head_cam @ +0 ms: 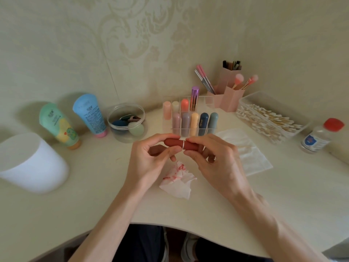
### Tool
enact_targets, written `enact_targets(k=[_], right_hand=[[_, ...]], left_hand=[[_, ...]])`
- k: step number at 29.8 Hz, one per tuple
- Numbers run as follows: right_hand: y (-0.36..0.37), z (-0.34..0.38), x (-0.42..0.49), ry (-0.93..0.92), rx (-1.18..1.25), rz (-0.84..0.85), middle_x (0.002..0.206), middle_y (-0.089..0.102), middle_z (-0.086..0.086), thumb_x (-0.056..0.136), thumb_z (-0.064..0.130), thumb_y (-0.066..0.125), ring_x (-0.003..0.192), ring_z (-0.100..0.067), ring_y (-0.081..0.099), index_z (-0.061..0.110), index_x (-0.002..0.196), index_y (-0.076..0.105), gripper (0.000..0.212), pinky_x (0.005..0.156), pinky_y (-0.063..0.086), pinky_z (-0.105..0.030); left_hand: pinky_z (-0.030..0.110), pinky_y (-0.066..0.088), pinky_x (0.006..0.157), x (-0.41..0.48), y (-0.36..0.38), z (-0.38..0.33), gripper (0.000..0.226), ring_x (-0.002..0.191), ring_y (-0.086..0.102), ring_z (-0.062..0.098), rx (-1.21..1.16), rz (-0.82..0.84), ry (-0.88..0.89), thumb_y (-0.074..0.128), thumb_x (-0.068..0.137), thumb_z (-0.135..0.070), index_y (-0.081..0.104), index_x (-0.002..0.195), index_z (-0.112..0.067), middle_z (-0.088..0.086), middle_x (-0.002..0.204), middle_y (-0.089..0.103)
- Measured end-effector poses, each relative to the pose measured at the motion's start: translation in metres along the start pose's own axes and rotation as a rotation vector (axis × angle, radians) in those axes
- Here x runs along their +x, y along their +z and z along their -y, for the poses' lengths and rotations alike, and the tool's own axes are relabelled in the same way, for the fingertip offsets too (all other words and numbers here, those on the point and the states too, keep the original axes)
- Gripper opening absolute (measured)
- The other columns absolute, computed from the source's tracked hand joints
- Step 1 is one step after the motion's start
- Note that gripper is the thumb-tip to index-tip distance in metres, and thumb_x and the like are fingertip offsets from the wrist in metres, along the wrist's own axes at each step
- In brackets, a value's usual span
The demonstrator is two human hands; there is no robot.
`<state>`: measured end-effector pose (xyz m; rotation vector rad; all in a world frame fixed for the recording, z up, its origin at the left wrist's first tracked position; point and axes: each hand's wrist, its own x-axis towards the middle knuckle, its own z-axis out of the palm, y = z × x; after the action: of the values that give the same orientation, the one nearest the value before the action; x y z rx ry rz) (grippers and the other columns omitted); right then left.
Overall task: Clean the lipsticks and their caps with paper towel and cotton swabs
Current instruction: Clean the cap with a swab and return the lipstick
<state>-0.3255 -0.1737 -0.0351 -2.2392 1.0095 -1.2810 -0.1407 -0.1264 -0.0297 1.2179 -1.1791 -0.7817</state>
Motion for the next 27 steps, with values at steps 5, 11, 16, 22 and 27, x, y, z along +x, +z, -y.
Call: enact_targets(k=[5, 11, 16, 22, 27], right_hand=[[0.000, 0.001, 0.001, 0.019, -0.046, 0.056, 0.091, 0.069, 0.017, 0.091, 0.027, 0.084, 0.068, -0.006, 0.060, 0.027, 0.117, 0.076, 0.028, 0.066, 0.043, -0.009], [-0.003, -0.004, 0.004, 0.085, -0.097, -0.013, 0.088, 0.064, 0.019, 0.096, 0.024, 0.077, 0.066, -0.010, 0.060, 0.029, 0.125, 0.073, 0.030, 0.063, 0.043, -0.009], [-0.004, -0.011, 0.004, 0.135, -0.131, -0.004, 0.092, 0.063, 0.016, 0.096, 0.015, 0.073, 0.068, -0.014, 0.060, 0.024, 0.122, 0.073, 0.028, 0.064, 0.048, -0.016], [-0.003, -0.013, 0.003, 0.117, -0.127, 0.005, 0.095, 0.063, 0.013, 0.096, 0.014, 0.071, 0.066, -0.014, 0.060, 0.022, 0.123, 0.073, 0.029, 0.066, 0.055, -0.033], [-0.001, -0.013, 0.003, 0.122, -0.134, 0.013, 0.096, 0.063, 0.012, 0.095, 0.013, 0.071, 0.064, -0.014, 0.060, 0.021, 0.122, 0.073, 0.028, 0.065, 0.056, -0.037]], left_hand=[[0.026, 0.057, 0.075, 0.001, 0.002, -0.004, 0.034, 0.064, 0.068, 0.021, -0.048, 0.023, 0.061, 0.081, 0.083, -0.008, 0.075, 0.116, -0.011, 0.005, 0.090, 0.077], [0.022, 0.055, 0.068, 0.020, -0.006, -0.012, 0.025, 0.067, 0.070, 0.021, -0.042, -0.217, 0.097, 0.083, 0.085, -0.005, 0.069, 0.106, -0.007, 0.002, 0.095, 0.078], [0.022, 0.054, 0.064, 0.045, -0.011, -0.008, 0.019, 0.064, 0.069, 0.015, 0.139, -0.255, 0.137, 0.081, 0.088, -0.007, 0.068, 0.099, -0.016, -0.009, 0.090, 0.077], [0.039, 0.061, 0.068, 0.061, -0.003, 0.001, 0.023, 0.069, 0.072, 0.018, 0.236, -0.268, 0.179, 0.083, 0.088, -0.016, 0.071, 0.107, -0.021, -0.010, 0.098, 0.077], [0.033, 0.059, 0.067, 0.063, -0.003, -0.001, 0.022, 0.067, 0.071, 0.017, 0.248, -0.292, 0.189, 0.081, 0.089, -0.016, 0.071, 0.108, -0.020, -0.010, 0.099, 0.077]])
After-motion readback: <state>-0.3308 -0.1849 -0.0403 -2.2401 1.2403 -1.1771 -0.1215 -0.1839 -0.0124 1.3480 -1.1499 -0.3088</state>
